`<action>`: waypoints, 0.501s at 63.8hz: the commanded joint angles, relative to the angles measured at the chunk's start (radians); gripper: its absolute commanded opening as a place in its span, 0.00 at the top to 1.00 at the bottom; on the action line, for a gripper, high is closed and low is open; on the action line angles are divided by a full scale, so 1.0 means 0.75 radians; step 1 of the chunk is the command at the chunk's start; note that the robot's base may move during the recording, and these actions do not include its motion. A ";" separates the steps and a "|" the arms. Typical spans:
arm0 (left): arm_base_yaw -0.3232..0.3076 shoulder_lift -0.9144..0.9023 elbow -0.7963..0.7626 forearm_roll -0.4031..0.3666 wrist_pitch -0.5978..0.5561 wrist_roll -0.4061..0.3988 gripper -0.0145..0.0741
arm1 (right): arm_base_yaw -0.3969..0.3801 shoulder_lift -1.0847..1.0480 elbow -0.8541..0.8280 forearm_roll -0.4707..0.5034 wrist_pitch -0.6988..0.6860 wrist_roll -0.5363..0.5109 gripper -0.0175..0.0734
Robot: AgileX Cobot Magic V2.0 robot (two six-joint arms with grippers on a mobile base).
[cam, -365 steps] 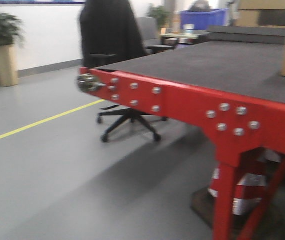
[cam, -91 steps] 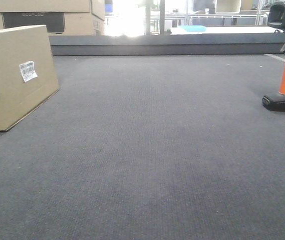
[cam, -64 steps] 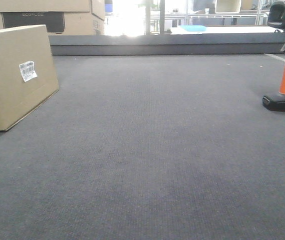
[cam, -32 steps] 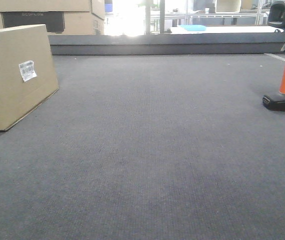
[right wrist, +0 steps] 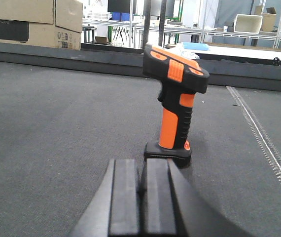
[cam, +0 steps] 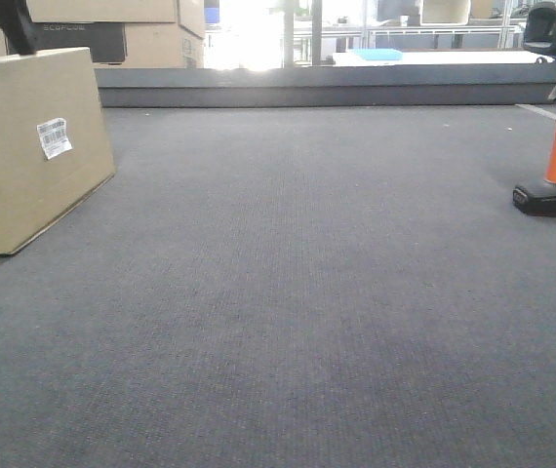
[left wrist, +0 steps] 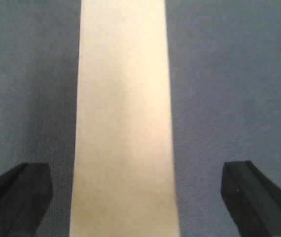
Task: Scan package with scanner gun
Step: 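Grasp the box top with the left gripper and lift, tilting it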
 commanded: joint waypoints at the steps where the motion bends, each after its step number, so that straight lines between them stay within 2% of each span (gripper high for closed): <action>1: -0.006 0.024 -0.007 0.028 -0.001 -0.008 0.16 | 0.003 -0.003 -0.001 0.003 -0.024 0.001 0.99; 21: -0.006 0.098 -0.007 0.056 -0.001 -0.046 0.17 | 0.003 -0.003 -0.001 0.003 -0.024 0.001 0.99; 27: -0.006 0.098 -0.005 0.056 -0.001 -0.050 0.24 | 0.003 -0.003 -0.001 0.003 -0.024 0.001 0.99; 32: -0.006 0.098 -0.005 0.056 -0.001 -0.050 0.37 | 0.003 -0.003 -0.001 0.003 -0.024 0.001 0.99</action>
